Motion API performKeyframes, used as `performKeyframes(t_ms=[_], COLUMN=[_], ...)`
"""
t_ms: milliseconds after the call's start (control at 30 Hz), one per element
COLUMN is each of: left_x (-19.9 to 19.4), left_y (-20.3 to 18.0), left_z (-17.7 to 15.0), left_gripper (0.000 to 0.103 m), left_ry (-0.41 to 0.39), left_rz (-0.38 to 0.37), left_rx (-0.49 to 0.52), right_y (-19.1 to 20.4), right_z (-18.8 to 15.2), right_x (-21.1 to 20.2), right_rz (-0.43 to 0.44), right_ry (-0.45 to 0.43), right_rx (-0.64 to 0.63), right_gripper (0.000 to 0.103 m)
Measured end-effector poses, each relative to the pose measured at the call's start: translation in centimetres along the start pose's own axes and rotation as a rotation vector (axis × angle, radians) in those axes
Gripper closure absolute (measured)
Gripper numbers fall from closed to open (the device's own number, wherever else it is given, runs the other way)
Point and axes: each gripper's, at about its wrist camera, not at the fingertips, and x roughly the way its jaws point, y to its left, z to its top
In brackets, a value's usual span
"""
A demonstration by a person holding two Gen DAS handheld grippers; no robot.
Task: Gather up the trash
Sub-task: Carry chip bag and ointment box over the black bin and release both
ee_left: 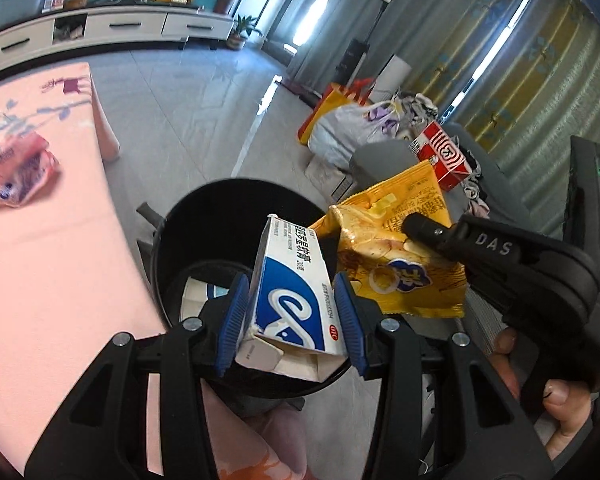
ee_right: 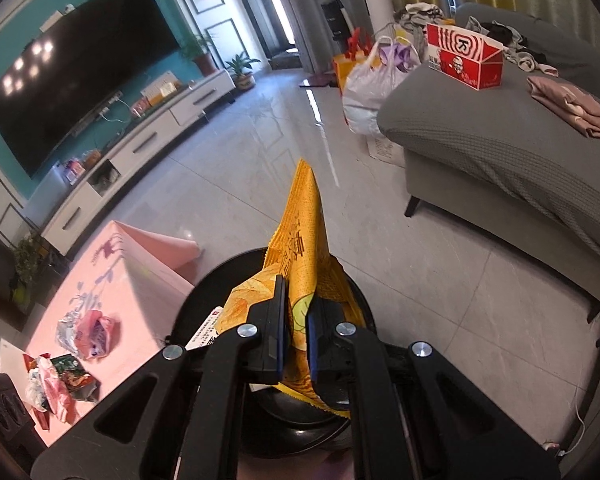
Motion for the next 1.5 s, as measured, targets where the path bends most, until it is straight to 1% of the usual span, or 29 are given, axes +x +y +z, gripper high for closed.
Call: performKeyframes(t_ms=[267, 467, 600, 833, 967, 1067, 1167, 1200, 1233, 1267, 1333, 1367, 1433, 1467, 1500], left_x=[1.9, 2.8, 3.3, 4.2, 4.6, 4.4, 4.1, 4.0, 3.8, 3.5, 2.9, 2.5, 1.2, 0.6, -0.4], left_y=[1.1, 1.6, 2.0, 2.5, 2.4, 2.3, 1.9, 1.9, 1.9, 1.9, 2.1, 2.2, 2.5, 2.7, 2.9], left_z=[-0.3, -0.5, -0.6, -0.5, -0.6, -0.7, -0.6, -0.6, -0.6, -0.6, -0.6, -0.6, -0.6, -0.6, -0.5], left_gripper=[0.058, 0.057, 0.057, 0.056, 0.054, 0.054, 0.054, 0.054, 0.052, 0.050, 0.040, 0.038, 0.027, 0.024, 0.018], left_ry=[0.067, 0.101, 0.119, 0.141, 0.149, 0.144, 0.142, 0.138, 0.133, 0.122, 0.107, 0.098, 0.072, 0.058, 0.036], left_rz=[-0.005, 0.018, 0.044, 0.069, 0.070, 0.074, 0.062, 0.061, 0.063, 0.064, 0.064, 0.063, 0.061, 0.061, 0.064], left_rx=[-0.032, -0.043, -0.041, -0.052, -0.055, -0.053, -0.047, -0.045, -0.045, -0.047, -0.053, -0.058, -0.067, -0.069, -0.070], right_y=[0.3, 0.5, 0.6, 0.9, 1.2, 1.4, 1.5, 1.5, 1.5, 1.6, 1.9, 2.0, 2.3, 2.5, 2.7], right_z=[-0.1, -0.4, -0.6, -0.8, -1.0, -1.0, -1.1, -1.1, -1.1, -1.2, -1.2, -1.2, -1.2, -1.2, -1.2], right_x=[1.7, 2.9, 3.5, 4.6, 5.0, 5.1, 5.0, 4.9, 4.9, 4.9, 4.7, 4.6, 4.1, 3.9, 3.6], right_rz=[-0.020, -0.049, -0.084, -0.114, -0.128, -0.133, -0.137, -0.135, -0.135, -0.137, -0.142, -0.140, -0.124, -0.119, -0.117], right_ry=[0.056, 0.104, 0.125, 0.169, 0.186, 0.192, 0.185, 0.180, 0.178, 0.179, 0.174, 0.169, 0.156, 0.150, 0.142], right_rx=[-0.021, -0.037, -0.055, -0.084, -0.105, -0.112, -0.111, -0.110, -0.112, -0.115, -0.122, -0.124, -0.123, -0.125, -0.126], right_gripper=[0.093, 0.093, 0.093, 0.093, 0.093, 0.090, 0.077, 0.070, 0.066, 0.065, 0.057, 0.055, 0.046, 0.045, 0.041])
